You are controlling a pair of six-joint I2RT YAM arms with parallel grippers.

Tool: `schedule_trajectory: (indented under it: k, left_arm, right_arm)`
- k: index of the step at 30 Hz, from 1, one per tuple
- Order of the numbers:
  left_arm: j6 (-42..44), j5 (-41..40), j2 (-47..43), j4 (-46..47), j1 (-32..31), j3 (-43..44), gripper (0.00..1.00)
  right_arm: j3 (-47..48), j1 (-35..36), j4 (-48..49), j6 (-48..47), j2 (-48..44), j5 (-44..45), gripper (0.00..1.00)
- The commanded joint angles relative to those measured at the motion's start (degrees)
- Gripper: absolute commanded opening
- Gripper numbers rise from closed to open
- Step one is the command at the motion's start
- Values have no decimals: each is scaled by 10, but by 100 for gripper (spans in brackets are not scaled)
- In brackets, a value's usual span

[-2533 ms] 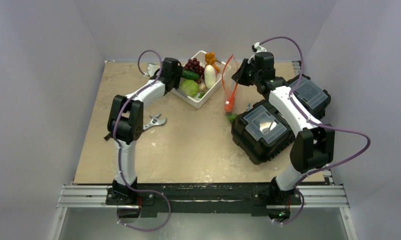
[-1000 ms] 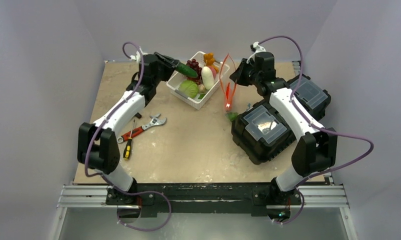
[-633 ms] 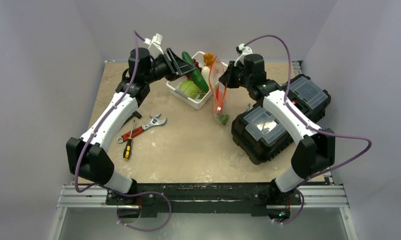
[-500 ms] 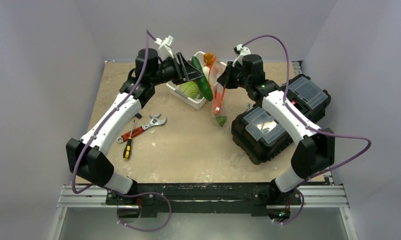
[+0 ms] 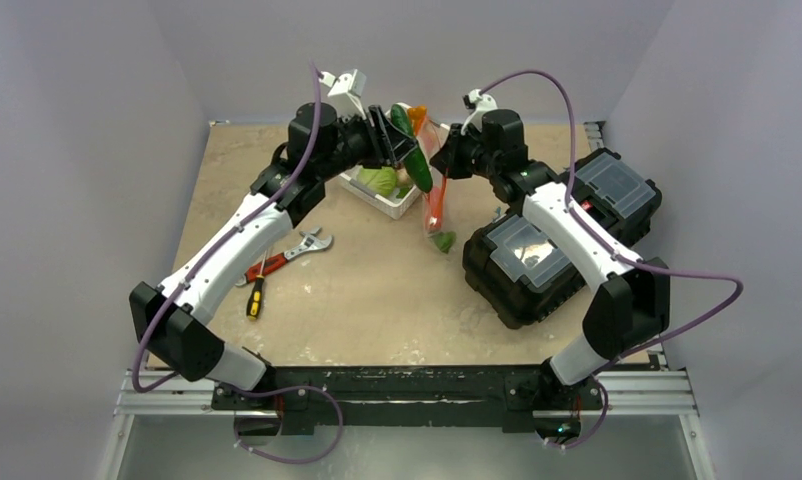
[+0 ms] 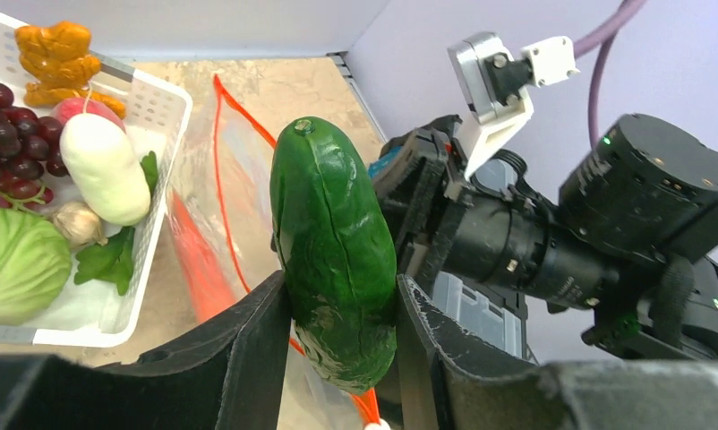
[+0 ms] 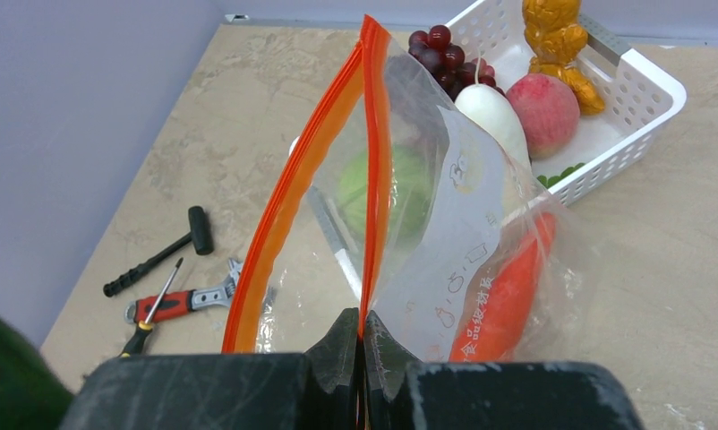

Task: Place the food in the zip-top bag and seal the zipper
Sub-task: Place the fake vegetable in the zipper food storage bag.

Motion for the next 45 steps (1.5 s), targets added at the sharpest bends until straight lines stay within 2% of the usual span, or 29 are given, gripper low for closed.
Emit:
schedule_trajectory:
  k: [1, 11, 15, 20, 29, 34, 36, 39, 45]
  left_arm:
    - [14, -33, 18, 29, -7, 29, 19]
    - [44, -67, 44, 17, -31, 11, 20]
    - [41, -53, 61, -55, -35, 41, 20]
    - [4, 18, 106, -146, -35, 92, 22]
    - [-46, 45, 162, -239, -34, 170, 40]
    - [-47, 33, 171, -266, -35, 194, 56]
    - [-44, 27, 164, -267, -35, 193, 66]
    - [-35, 28, 151, -266, -35, 193, 74]
    - [-17, 20, 114, -277, -31, 188, 76]
  right_arm:
    - [2, 6, 28, -5, -39, -11, 0]
    - [3, 7, 29, -5, -50, -20, 0]
    - [4, 9, 29, -6, -50, -22, 0]
    - [5, 11, 30, -6, -49, -23, 0]
    - [5, 11, 27, -11, -53, -18, 0]
    - [2, 11, 27, -10, -53, -18, 0]
    - [3, 12, 27, -12, -53, -17, 0]
    - [4, 11, 26, -12, -51, -17, 0]
    - [5, 12, 25, -13, -46, -15, 0]
